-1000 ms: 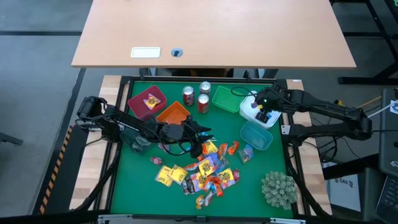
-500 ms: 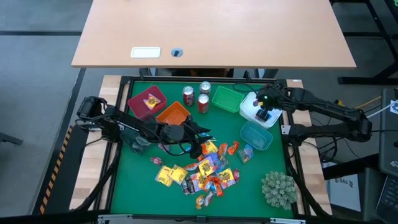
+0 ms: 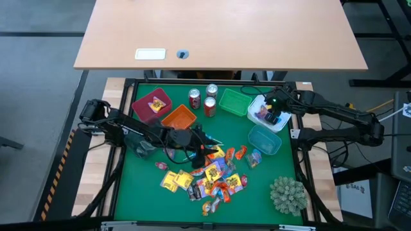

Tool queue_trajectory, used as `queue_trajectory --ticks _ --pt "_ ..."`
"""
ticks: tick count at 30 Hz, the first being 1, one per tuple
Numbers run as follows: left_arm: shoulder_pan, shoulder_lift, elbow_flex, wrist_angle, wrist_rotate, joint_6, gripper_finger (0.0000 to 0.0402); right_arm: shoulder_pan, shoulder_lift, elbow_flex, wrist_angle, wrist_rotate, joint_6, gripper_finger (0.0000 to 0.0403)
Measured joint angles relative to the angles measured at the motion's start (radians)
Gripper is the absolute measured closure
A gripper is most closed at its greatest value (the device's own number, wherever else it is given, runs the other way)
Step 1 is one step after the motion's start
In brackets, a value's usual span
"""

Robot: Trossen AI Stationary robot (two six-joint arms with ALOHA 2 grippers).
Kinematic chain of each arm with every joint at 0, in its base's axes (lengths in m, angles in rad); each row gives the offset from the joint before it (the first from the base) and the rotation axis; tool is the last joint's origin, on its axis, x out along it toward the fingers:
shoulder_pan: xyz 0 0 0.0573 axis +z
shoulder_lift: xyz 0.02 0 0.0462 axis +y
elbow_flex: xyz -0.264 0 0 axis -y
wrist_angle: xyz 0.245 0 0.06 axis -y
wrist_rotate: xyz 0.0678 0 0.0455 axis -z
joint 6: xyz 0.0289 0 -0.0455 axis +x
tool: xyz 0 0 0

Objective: Sort candy
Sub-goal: Put the orange chocolate into the orange bin

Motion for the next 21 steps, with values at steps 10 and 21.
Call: queue_trajectory --ticks 10,21 --pt "-0.001 0.0 0.0 -0.218 0.049 0.174 0.0262 0.001 0.0 0.0 0.001 -0.034 0.0 0.0214" --pt "0.0 0.037 0.0 -0.217 0.131 0.341 0.0262 0.002 0.0 0.0 0.003 -0.125 0.0 0.0215"
